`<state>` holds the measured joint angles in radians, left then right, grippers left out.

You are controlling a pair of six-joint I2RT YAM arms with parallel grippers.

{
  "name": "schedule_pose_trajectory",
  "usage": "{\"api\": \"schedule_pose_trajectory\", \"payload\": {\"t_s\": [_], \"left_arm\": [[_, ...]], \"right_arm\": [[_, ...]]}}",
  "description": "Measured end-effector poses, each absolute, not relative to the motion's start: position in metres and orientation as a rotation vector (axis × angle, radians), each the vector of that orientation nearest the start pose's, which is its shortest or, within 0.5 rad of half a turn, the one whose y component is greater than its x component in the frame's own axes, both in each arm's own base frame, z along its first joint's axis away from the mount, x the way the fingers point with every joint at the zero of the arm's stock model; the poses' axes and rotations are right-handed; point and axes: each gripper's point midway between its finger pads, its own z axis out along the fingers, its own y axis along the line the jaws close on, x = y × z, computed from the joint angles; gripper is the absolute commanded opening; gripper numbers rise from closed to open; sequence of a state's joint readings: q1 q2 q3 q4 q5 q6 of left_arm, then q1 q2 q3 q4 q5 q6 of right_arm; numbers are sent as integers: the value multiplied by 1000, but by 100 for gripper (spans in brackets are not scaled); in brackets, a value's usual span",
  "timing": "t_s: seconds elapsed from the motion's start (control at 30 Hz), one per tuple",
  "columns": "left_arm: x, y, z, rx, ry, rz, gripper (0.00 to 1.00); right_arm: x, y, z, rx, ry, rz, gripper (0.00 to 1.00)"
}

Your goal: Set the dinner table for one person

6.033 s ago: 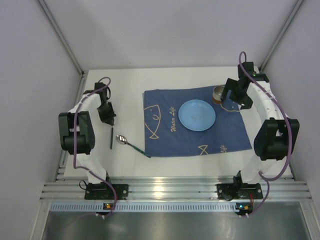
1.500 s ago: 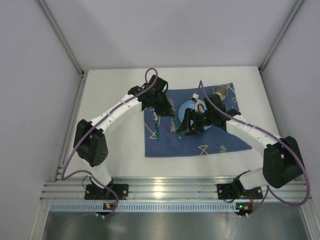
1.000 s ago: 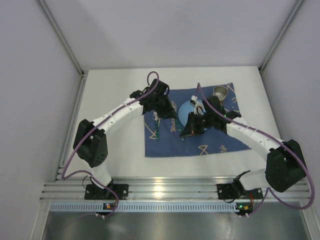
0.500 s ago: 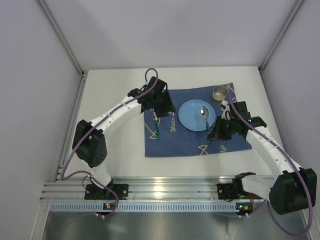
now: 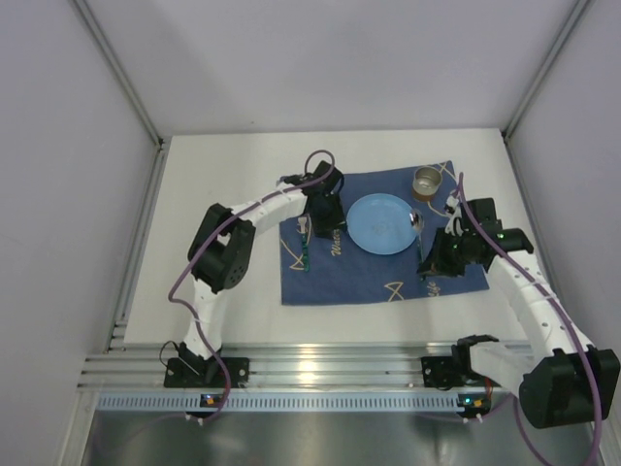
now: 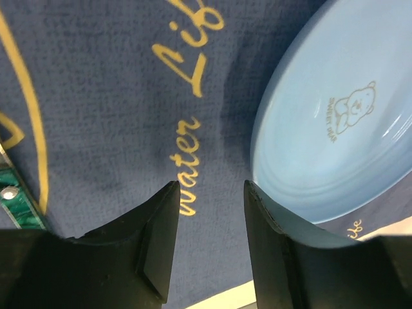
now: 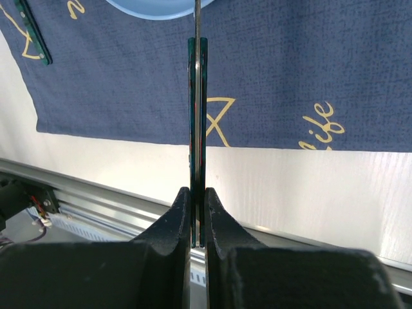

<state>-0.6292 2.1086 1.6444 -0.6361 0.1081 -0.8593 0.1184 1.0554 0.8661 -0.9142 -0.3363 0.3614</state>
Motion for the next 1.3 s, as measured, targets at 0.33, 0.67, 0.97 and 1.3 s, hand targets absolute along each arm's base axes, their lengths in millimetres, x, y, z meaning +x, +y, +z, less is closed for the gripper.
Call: {"api": "schedule_pose_trajectory", "payload": {"t_s": [0.33, 0.67, 0.97, 1.3], "left_arm": [[386, -349, 66, -248, 2750, -654, 47], [395, -356, 33, -221, 2796, -613, 31], [402, -362, 41, -174, 2783, -632, 1], [398, -330, 47, -227, 2799, -542, 0]], "right_arm": [[200, 94, 124, 235, 2730, 585, 0], [206, 90, 119, 255, 2762, 567, 0], [207, 88, 118, 260, 2765, 562, 0], [213, 89, 111, 263, 2785, 579, 0]]}}
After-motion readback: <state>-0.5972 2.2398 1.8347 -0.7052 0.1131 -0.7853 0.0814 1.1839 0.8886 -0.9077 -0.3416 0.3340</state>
